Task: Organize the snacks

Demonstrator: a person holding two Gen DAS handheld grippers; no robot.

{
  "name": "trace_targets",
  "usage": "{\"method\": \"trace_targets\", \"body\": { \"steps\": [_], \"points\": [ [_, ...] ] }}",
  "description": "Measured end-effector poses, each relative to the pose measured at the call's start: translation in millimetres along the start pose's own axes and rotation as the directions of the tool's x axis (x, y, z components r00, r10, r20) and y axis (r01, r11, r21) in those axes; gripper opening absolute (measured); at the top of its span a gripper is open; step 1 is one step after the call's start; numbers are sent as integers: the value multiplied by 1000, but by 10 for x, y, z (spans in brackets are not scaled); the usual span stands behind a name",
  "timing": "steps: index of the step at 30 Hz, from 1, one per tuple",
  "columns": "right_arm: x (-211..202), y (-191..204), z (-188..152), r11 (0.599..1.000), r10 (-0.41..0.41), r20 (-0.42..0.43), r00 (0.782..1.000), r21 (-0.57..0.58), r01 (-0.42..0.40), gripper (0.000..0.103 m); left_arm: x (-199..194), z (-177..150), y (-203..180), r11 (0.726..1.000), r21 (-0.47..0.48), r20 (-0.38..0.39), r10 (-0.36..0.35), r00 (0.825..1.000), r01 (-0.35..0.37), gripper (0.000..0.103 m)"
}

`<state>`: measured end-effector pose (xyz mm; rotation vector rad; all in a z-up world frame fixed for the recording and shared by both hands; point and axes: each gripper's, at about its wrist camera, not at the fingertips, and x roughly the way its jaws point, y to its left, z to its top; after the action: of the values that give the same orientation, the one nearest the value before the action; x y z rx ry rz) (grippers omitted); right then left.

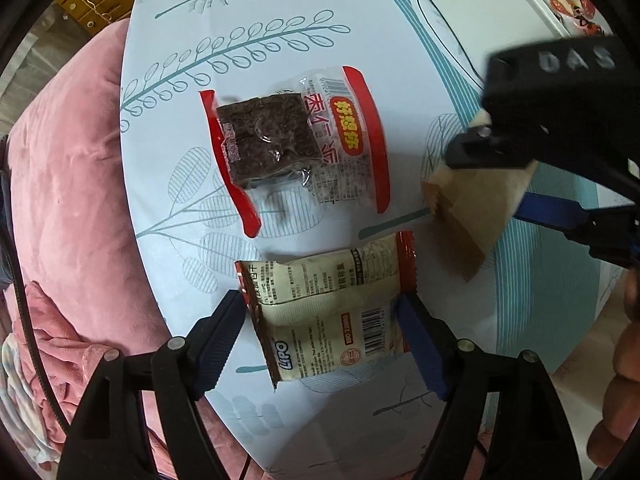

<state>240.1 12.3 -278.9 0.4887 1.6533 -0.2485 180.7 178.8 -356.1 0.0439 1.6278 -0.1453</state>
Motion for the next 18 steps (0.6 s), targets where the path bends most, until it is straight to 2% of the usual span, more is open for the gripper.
{"method": "trace_targets", "body": {
  "steps": [3,11,18],
  "points": [
    [-19,-143,-8,1000,21,-7,1000,4,-21,60,-34,-51,-47,999,3,14,41,999,-41,63],
    [-6,-575,-121,999,31,-29,999,14,-31,60,-119,-134,57,999,-43,49,17,999,-14,48],
    [7,-1016,-277,996,72,-84,994,53,-68,59,-110,-187,82,997,-79,16,7,1000,-6,46]
  ]
}}
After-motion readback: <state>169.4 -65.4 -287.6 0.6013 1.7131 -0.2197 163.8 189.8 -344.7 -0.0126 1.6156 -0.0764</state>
